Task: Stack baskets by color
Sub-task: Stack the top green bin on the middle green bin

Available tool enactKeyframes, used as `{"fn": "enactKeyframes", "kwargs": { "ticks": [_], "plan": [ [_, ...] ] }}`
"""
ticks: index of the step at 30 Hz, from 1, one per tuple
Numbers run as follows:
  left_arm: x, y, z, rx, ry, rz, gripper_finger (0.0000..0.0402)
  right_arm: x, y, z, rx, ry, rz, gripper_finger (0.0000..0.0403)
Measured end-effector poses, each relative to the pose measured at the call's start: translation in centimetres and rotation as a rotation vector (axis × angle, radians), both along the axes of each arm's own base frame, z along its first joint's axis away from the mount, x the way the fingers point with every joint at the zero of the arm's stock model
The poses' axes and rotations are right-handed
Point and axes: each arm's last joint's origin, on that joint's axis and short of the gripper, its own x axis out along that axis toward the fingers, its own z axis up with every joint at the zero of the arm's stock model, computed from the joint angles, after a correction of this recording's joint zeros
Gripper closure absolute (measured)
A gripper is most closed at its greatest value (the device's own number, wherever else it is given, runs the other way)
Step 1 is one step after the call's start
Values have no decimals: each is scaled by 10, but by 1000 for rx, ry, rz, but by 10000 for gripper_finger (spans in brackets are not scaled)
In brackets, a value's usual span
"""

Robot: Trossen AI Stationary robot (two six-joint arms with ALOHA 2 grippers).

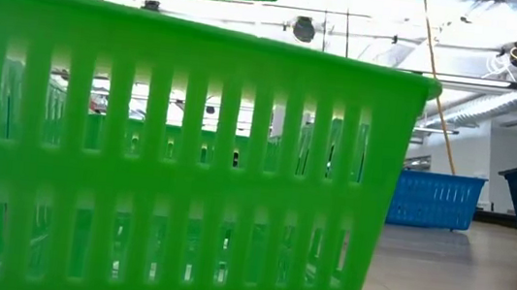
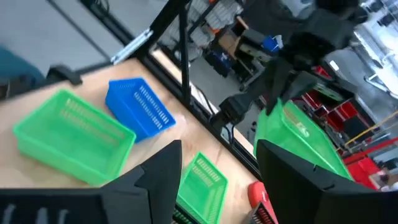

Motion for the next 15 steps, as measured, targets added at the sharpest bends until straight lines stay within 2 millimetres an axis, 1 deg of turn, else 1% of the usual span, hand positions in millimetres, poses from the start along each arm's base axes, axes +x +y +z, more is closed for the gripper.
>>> {"fn": "enactKeyframes", "kwargs": {
  "ticks": [2, 7, 11, 15],
  "plan": [
    [-9, 2, -4, -27, -51, -3, 398, -3, -2, 3, 30, -4, -5, 200],
    [-29, 8, -20, -64, -93, 10, 396, -8, -6, 7, 81, -19, -53, 200],
    [-34, 10, -36, -84, -78, 31, 397, -10, -9, 6, 84, -7, -114, 200],
    [-32, 9, -50, -113, -80, 42, 396, -10, -10, 3, 55, 21, -150, 200]
  ]
}}
